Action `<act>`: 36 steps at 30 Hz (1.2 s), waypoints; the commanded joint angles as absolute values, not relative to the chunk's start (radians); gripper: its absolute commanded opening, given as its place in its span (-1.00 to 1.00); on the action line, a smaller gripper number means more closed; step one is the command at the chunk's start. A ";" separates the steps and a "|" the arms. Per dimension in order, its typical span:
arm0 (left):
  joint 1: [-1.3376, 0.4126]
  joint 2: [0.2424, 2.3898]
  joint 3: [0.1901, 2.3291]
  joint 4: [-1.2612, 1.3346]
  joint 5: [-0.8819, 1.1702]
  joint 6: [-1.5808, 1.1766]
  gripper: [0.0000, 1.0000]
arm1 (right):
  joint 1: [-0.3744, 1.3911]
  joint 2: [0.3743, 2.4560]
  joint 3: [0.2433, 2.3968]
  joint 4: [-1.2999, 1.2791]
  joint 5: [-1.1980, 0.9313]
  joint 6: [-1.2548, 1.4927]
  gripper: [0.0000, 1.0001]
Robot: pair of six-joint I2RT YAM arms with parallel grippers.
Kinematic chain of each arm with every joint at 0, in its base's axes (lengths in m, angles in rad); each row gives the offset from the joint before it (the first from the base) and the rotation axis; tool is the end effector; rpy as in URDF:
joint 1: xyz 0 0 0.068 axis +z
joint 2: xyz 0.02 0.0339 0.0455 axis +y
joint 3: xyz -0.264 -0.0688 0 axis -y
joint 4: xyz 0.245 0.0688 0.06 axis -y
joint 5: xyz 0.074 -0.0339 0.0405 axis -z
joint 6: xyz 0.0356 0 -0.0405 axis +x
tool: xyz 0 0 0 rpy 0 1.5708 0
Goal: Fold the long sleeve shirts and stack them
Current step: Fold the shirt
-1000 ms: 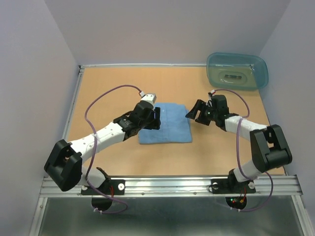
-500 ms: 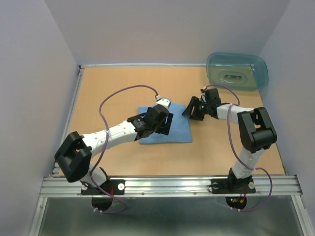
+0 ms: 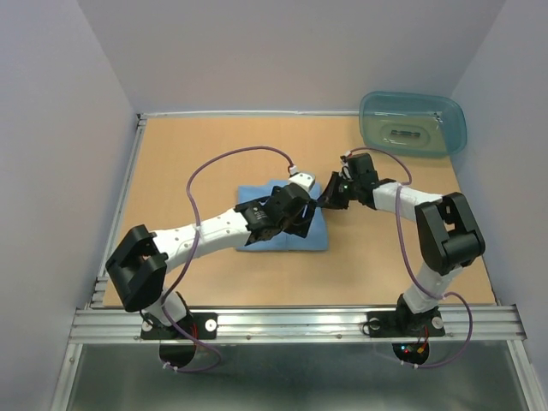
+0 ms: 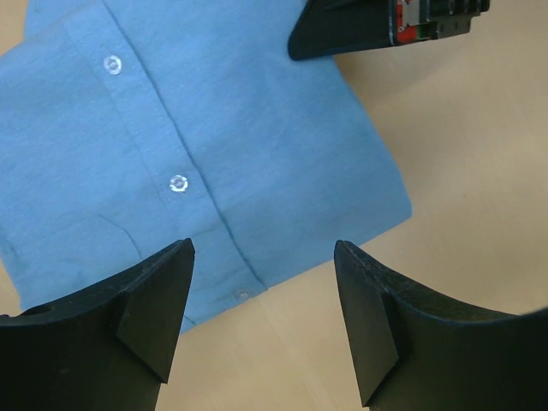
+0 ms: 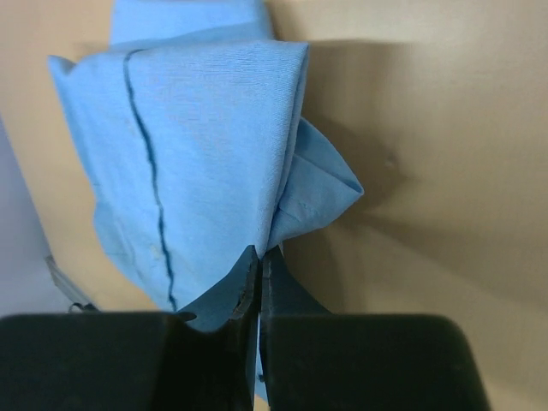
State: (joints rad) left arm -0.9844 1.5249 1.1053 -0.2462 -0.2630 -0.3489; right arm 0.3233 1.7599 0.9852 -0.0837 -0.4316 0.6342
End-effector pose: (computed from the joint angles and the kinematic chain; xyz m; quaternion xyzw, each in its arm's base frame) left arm 0.1966 -0.2792 0.2653 0.2241 0.8649 -0.1753 0.4136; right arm 0.3330 0.1273 0.1638 0.0680 0.9160 0.3350 0.2099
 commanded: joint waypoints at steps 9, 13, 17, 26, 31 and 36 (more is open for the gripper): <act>-1.131 1.667 1.232 -0.229 -0.469 -0.478 0.57 | 0.403 1.606 1.014 -0.074 -0.448 0.822 -0.99; -1.132 1.727 1.267 -0.251 -0.514 -0.583 0.57 | 0.413 1.589 1.006 -0.075 -0.443 0.847 -0.99; -1.141 1.735 1.288 -0.262 -0.557 -0.652 0.57 | 0.416 1.578 0.989 -0.074 -0.443 0.856 -0.99; -1.155 1.847 1.402 -0.409 -0.670 -0.727 0.47 | 0.423 1.568 0.974 -0.069 -0.433 0.897 -0.99; -1.203 1.926 1.515 -0.553 -0.796 -0.736 0.48 | 0.423 1.592 0.988 -0.064 -0.462 0.919 -0.99; -1.210 1.997 1.597 -0.687 -0.887 -0.765 0.50 | 0.425 1.608 0.994 -0.063 -0.480 0.930 -0.99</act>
